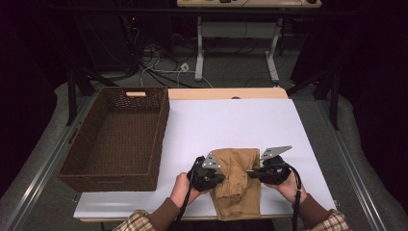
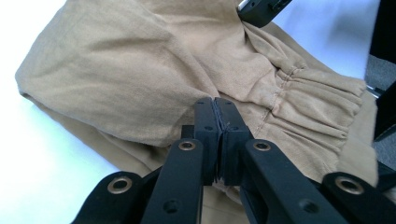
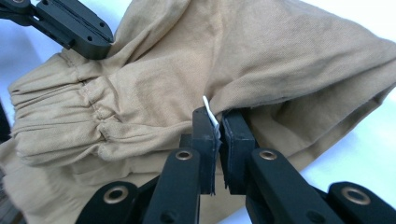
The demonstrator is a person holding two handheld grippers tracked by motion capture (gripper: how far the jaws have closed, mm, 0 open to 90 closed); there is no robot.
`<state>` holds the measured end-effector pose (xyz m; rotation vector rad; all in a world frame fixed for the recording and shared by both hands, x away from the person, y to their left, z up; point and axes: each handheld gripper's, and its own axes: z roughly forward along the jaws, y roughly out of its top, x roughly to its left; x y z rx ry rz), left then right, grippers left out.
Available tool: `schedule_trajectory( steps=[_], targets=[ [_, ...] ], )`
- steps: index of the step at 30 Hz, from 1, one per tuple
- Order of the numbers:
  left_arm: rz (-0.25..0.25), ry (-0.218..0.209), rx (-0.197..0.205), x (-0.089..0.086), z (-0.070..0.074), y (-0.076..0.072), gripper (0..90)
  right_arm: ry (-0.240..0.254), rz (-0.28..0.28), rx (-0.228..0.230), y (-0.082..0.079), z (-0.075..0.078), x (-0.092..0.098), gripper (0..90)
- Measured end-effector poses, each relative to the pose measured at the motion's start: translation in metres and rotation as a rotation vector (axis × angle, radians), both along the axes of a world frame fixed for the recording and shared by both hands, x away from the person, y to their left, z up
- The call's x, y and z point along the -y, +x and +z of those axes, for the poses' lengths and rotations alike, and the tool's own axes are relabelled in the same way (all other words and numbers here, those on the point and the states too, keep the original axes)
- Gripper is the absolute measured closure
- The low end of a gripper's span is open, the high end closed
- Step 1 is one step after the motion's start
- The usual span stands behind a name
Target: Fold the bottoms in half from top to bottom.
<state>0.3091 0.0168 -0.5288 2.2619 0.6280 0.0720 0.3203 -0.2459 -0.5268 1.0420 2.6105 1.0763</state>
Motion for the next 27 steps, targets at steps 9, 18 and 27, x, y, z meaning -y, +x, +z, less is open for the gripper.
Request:
schedule_trajectory(
  steps=[9, 18, 27],
  targets=[
    [-0.019, 0.003, -0.009, -0.003, 0.002, -0.008, 88.8, 0.015, 0.02, 0.016, -0.014, 0.005, 0.001, 85.8],
    [-0.044, 0.02, -0.044, -0.004, -0.003, -0.01, 88.8, 0.002, 0.038, -0.003, -0.016, 0.004, 0.0, 85.4],
    [-0.042, 0.03, -0.081, -0.004, -0.014, -0.002, 86.1, -0.057, 0.027, -0.003, -0.008, -0.005, -0.001, 62.3]
  ],
)
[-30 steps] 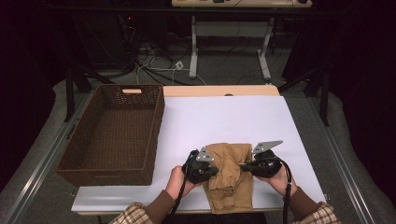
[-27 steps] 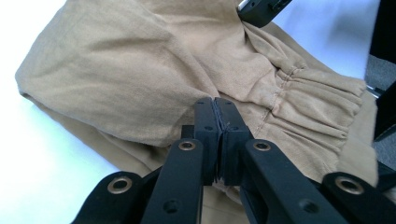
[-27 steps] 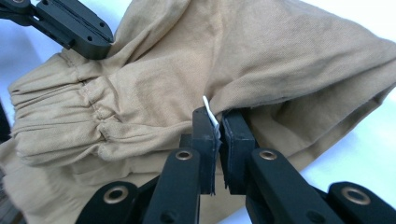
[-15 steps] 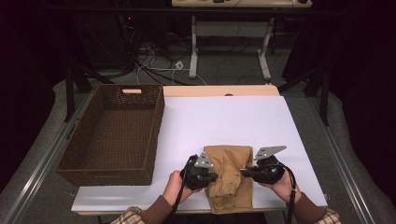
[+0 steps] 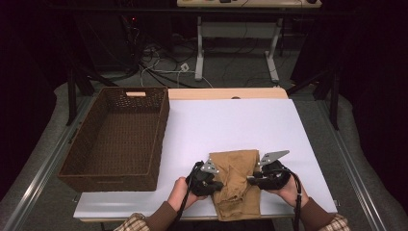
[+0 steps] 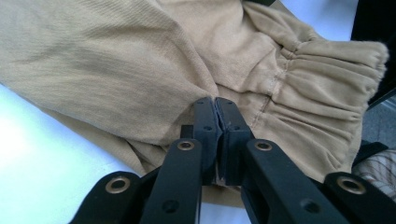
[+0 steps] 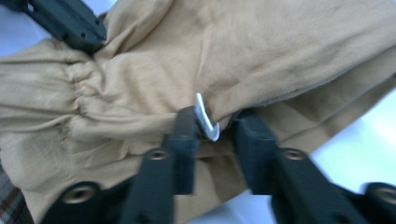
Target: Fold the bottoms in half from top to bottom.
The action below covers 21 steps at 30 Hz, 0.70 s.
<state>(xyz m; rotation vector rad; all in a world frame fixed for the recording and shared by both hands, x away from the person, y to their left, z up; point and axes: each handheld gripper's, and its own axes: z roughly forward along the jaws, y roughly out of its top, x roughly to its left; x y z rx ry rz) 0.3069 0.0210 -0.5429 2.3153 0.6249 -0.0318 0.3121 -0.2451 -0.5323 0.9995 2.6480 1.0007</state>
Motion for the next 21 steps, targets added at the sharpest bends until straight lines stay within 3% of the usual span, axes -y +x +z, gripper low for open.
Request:
schedule_trajectory(
  steps=[4, 8, 9, 11, 14, 17, 21],
  targets=[
    [0.018, -0.005, 0.017, -0.001, 0.004, 0.002, 75.2, 0.016, -0.047, 0.011, 0.005, 0.005, 0.006, 36.1],
    [0.061, -0.004, 0.057, -0.006, 0.015, 0.008, 48.1, 0.067, -0.079, 0.058, 0.009, 0.013, 0.015, 34.6],
    [0.08, -0.009, 0.07, -0.007, 0.018, 0.01, 44.3, 0.065, -0.092, 0.079, 0.01, 0.014, 0.016, 38.2],
    [0.139, -0.009, 0.12, -0.009, 0.022, 0.013, 41.0, 0.069, -0.105, 0.135, 0.012, 0.016, 0.016, 54.9],
    [0.203, -0.023, 0.201, -0.01, 0.022, 0.019, 50.6, 0.062, -0.119, 0.196, 0.015, 0.016, 0.013, 77.1],
    [0.213, -0.027, 0.222, -0.007, 0.02, 0.026, 63.4, 0.039, -0.115, 0.209, 0.02, 0.012, 0.007, 85.7],
    [0.229, 0.007, 0.226, 0.0, 0.012, 0.034, 68.4, -0.009, -0.104, 0.206, 0.024, 0.006, -0.002, 89.7]
  ],
)
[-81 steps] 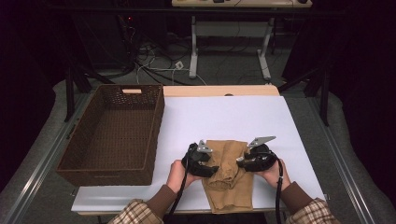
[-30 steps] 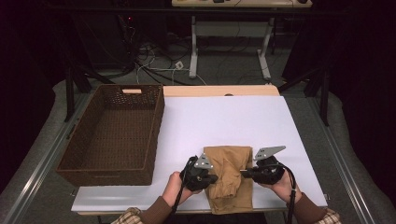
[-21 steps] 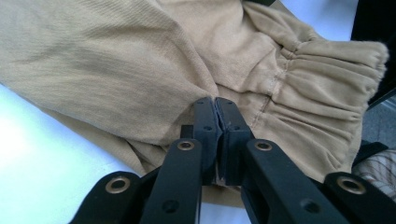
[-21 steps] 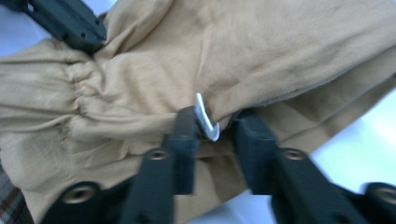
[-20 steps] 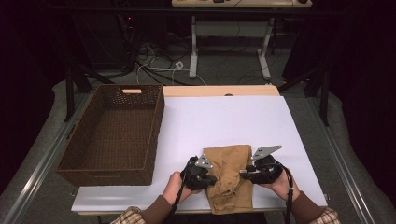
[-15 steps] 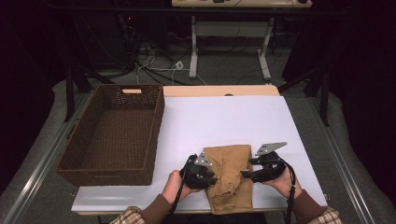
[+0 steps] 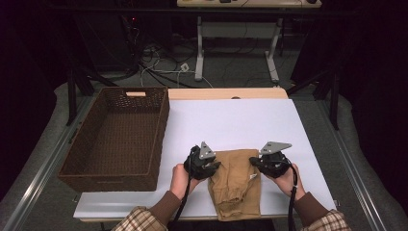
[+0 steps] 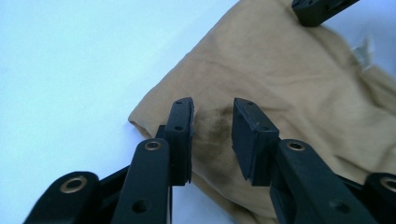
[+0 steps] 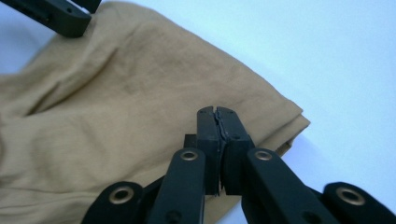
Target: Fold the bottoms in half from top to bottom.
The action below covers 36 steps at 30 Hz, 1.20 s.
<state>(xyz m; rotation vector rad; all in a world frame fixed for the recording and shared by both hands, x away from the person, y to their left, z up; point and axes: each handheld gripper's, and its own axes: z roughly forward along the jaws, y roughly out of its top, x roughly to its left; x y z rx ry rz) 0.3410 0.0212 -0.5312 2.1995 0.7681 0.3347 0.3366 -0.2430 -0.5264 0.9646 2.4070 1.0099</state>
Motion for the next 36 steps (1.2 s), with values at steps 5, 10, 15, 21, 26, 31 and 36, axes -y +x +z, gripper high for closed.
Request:
schedule_trajectory(
  steps=[5, 10, 15, 21, 26, 31, 36],
  targets=[
    [0.016, 0.05, -0.004, 0.003, -0.012, 0.004, 75.4, -0.074, -0.01, -0.04, 0.005, -0.013, -0.004, 90.0],
    [0.029, 0.078, -0.022, 0.003, -0.02, 0.007, 76.9, -0.088, -0.007, -0.061, 0.007, -0.018, -0.004, 90.0],
    [0.037, 0.063, -0.027, 0.0, -0.02, 0.008, 74.2, -0.07, -0.011, -0.071, 0.007, -0.018, -0.002, 87.1],
    [0.04, -0.004, -0.076, -0.012, -0.015, 0.01, 50.1, -0.03, -0.015, -0.071, 0.003, -0.013, 0.003, 57.6],
    [0.04, -0.005, -0.084, -0.014, -0.009, 0.002, 34.5, -0.027, -0.039, -0.078, 0.002, -0.011, 0.008, 40.5],
    [0.017, 0.014, -0.088, -0.014, -0.005, -0.005, 22.0, -0.004, -0.047, -0.094, -0.001, -0.01, 0.011, 32.2],
    [0.01, 0.039, -0.098, -0.013, -0.007, -0.009, 17.0, 0.0, -0.049, -0.107, -0.001, -0.01, 0.013, 24.5]
  ],
)
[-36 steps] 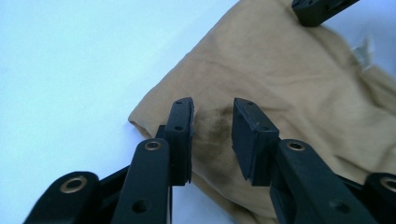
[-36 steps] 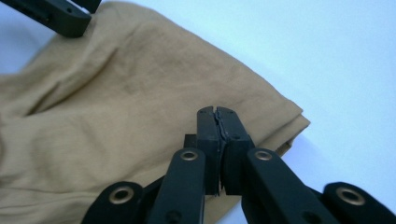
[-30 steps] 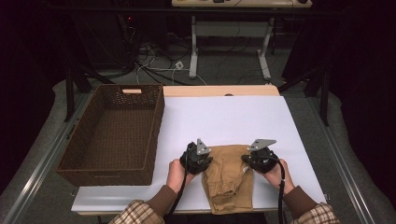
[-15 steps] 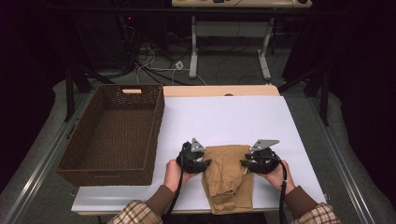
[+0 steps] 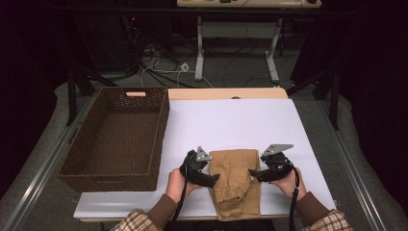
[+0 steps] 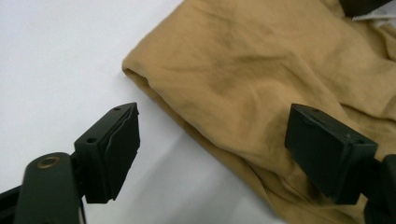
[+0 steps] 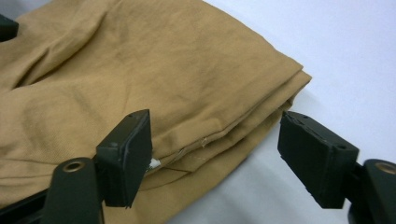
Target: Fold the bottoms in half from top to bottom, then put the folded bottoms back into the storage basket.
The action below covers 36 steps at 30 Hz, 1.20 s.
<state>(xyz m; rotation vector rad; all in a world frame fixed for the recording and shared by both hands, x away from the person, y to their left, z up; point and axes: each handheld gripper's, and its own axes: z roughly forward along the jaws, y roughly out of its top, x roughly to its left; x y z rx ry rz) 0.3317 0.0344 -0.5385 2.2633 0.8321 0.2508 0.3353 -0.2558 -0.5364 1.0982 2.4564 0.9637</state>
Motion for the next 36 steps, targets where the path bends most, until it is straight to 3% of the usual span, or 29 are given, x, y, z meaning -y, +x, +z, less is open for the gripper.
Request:
schedule_trajectory(
  steps=[20, 25, 36],
  targets=[
    [0.0, 0.012, -0.034, 0.004, 0.0, -0.005, 12.5, 0.004, 0.004, -0.047, 0.0, -0.003, -0.001, 17.6],
    [0.02, 0.015, -0.069, 0.005, -0.003, -0.005, 11.2, 0.015, 0.026, -0.072, -0.002, -0.005, -0.005, 18.3],
    [0.02, 0.029, -0.146, 0.007, -0.011, -0.004, 14.7, 0.018, 0.001, -0.144, 0.0, -0.011, -0.005, 21.1]
  ],
)
